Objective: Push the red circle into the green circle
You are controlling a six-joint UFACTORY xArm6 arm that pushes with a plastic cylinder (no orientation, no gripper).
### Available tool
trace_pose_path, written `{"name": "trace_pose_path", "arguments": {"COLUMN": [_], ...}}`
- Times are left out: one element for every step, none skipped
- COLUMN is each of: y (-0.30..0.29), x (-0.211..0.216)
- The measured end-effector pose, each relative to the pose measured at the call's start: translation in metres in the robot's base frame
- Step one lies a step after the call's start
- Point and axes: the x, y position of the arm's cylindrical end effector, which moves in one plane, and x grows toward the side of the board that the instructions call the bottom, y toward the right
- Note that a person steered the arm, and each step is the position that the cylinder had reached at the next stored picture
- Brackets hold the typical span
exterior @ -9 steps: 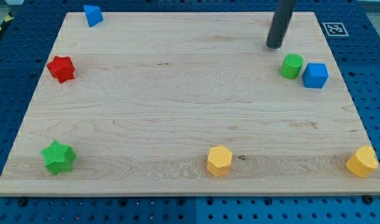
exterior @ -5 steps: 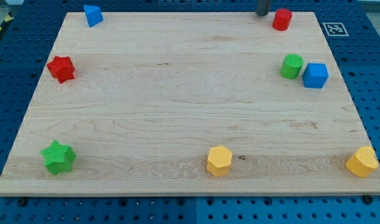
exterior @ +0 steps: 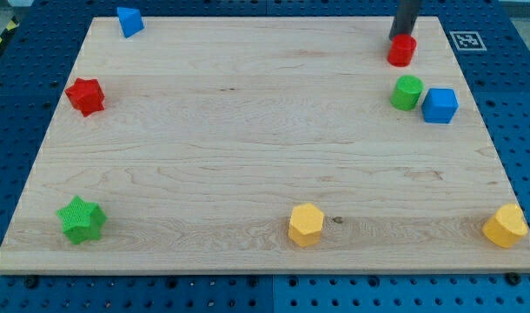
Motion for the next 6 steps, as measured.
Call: {"name": "trace_pose_path", "arguments": {"y": [0.010, 0.012, 0.004, -0.050, -0.127, -0.157], "x": [0.034, 0.068, 0.070, 0.049, 0.050, 0.121]}}
